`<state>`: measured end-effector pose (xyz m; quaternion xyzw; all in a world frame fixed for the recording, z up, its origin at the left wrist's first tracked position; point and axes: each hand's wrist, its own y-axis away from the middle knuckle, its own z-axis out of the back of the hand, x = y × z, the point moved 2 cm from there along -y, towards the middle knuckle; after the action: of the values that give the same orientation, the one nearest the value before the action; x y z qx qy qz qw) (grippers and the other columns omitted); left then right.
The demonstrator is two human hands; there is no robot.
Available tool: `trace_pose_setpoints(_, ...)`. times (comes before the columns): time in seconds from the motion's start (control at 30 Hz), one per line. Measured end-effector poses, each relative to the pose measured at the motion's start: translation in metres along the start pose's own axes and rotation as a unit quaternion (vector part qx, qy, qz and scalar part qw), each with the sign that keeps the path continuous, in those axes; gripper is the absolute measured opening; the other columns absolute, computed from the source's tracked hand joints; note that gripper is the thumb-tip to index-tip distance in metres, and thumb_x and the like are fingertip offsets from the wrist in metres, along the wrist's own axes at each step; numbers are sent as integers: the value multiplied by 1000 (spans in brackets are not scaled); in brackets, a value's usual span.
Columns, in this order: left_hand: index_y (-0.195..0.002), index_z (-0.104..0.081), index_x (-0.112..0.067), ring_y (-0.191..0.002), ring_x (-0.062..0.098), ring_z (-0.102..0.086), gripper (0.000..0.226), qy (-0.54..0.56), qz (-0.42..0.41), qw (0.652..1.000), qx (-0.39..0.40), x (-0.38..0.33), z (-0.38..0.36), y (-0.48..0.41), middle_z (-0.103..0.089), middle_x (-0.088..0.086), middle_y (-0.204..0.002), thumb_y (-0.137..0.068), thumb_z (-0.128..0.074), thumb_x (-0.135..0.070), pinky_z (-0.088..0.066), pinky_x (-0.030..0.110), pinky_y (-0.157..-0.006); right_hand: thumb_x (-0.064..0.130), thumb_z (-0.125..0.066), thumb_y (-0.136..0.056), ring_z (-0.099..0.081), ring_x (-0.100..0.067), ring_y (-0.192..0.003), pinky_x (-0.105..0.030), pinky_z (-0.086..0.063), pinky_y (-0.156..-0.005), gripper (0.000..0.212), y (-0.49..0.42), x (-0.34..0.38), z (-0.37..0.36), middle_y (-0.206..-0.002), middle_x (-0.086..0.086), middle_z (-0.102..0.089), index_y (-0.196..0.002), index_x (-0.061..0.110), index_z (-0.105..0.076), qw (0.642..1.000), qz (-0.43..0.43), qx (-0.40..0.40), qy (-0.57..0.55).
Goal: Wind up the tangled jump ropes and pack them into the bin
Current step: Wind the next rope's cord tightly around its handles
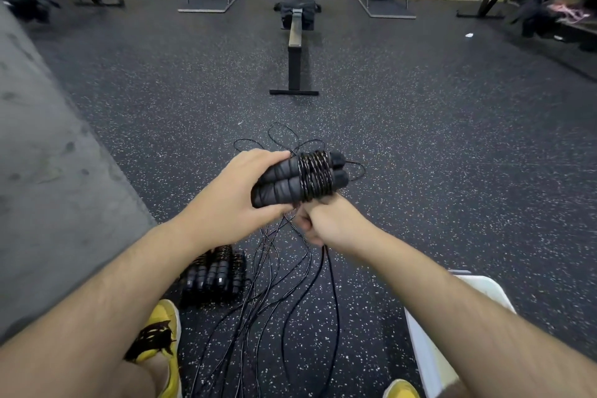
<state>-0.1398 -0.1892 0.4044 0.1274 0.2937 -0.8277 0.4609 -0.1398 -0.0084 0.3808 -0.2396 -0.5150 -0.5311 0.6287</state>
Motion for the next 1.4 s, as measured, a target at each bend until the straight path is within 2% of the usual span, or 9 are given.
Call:
trace_pose_setpoints(0.17,-141,-52,-15,-112,19,-50,72,-54,13,998,-30,13,3,-5,-57,-3,-121,-76,-76,-37,-38,35,-101,30,-32,-109,-39,-7,-43,-23,-35,-44,38,7,4,-12,-60,5,-50,-108,6,-61,997,-21,80,-5)
trace_pose_setpoints(0.33,-139,-54,-16,-110,28,-52,75,-134,49,990,-19,36,5,-9,-60,1,-125,-73,-87,-25,-45,53,-97,35,-33,-107,-51,-4,-57,-24,-41,-57,34,28,20,-16,-73,9,-59,-100,21,-64,982,71,45,171)
trace_pose_setpoints(0.67,-134,-58,-23,-109,23,-54,69,-149,-25,987,54,26,-14,-6,-62,-6,-125,-69,-79,-31,-49,51,-89,37,-44,-102,-56,-19,-78,-33,-43,-68,20,26,35,43,-82,10,-60,-99,25,-60,862,257,-98,426)
trace_pose_setpoints(0.9,-135,-51,-28,-116,10,-49,69,-39,-71,989,125,-16,-21,5,-53,-17,-127,-74,-83,-36,-42,38,-103,38,-59,-95,-57,-7,-78,-32,-49,-74,9,-2,11,79,-87,14,-68,-92,36,-66,910,229,-99,331)
trace_pose_setpoints(1.07,-135,-40,-35,-125,-1,-48,74,77,28,991,104,-31,-18,16,-50,-20,-131,-78,-86,-28,-38,17,-105,25,-58,-98,-51,-2,-62,-25,-43,-63,17,-10,-7,77,-71,14,-58,-82,31,-61,976,156,-61,137)
trace_pose_setpoints(1.13,-135,-38,-39,-127,1,-49,74,79,34,991,99,-31,-17,18,-50,-19,-132,-79,-85,-28,-38,16,-104,12,-54,-98,-53,0,-60,-21,-44,-61,9,-6,-9,63,-77,8,-54,-98,15,-62,991,93,-16,92)
trace_pose_setpoints(1.2,-133,-38,-42,-125,-1,-47,72,64,39,994,75,-30,-15,17,-48,-17,-131,-80,-84,-28,-35,11,-102,10,-52,-100,-46,5,-68,-15,-40,-65,30,0,-14,45,-84,12,-44,-130,4,-53,979,16,31,200)
trace_pose_setpoints(1.27,-129,-39,-40,-122,-2,-47,69,51,50,997,41,-24,-13,15,-48,-14,-128,-80,-84,-24,-33,7,-100,17,-45,-105,-48,-10,-84,-19,-41,-80,35,5,-15,23,-95,4,-48,-135,2,-51,969,1,47,243)
trace_pose_setpoints(1.4,-130,-41,-36,-122,13,-50,70,26,70,997,7,-1,-6,8,-48,-7,-126,-79,-84,-17,-42,35,-108,32,-34,-107,-60,-25,-83,-38,-50,-73,30,12,-4,-20,-96,-5,-63,-111,14,-57,977,41,54,204)
